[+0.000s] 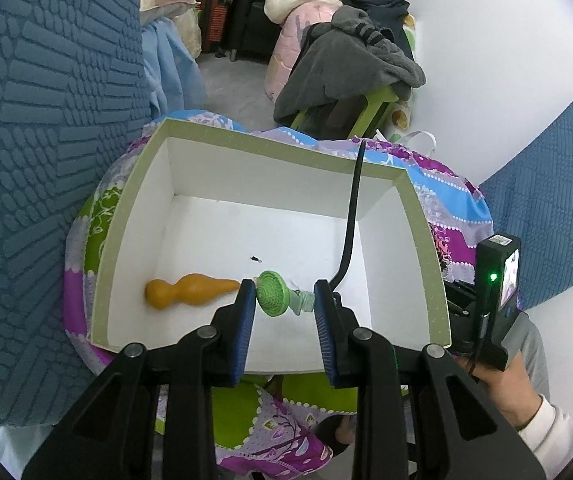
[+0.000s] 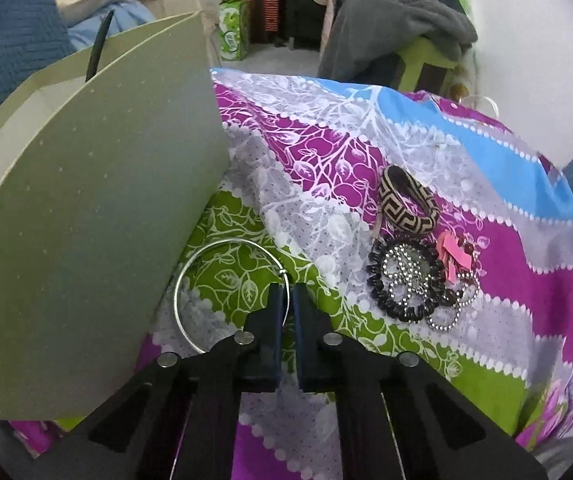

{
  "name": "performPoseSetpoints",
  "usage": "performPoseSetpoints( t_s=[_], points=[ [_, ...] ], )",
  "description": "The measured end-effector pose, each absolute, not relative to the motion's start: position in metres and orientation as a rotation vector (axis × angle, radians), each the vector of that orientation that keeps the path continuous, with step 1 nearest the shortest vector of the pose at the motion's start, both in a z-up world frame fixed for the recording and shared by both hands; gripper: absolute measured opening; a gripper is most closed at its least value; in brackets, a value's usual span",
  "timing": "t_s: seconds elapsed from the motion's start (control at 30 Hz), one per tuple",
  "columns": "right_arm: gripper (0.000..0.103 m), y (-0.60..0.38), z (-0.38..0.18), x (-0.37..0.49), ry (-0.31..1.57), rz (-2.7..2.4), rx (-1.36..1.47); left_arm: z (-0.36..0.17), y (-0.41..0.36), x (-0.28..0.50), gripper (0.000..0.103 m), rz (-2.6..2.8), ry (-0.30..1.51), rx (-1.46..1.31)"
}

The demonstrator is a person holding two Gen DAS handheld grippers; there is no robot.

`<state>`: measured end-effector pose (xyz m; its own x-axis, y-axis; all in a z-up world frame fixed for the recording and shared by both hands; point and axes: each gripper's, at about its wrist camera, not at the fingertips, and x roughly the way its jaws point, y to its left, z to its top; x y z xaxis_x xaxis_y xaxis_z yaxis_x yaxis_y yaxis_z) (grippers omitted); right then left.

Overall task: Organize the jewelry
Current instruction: 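Open the left tool in the box while the right tool grasps the silver hoop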

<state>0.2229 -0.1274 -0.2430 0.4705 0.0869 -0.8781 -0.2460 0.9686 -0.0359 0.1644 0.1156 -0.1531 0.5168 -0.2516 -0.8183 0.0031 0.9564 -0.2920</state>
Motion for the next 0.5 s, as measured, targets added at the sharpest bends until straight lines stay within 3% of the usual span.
performPoseSetpoints(
  t_s=[0.5],
  points=[
    [0.002, -0.12, -0.129, 0.207, 0.84, 0.199, -0.201, -0.13, 0.109, 0.163, 0.03, -0.166, 0.975, -0.238]
  ],
)
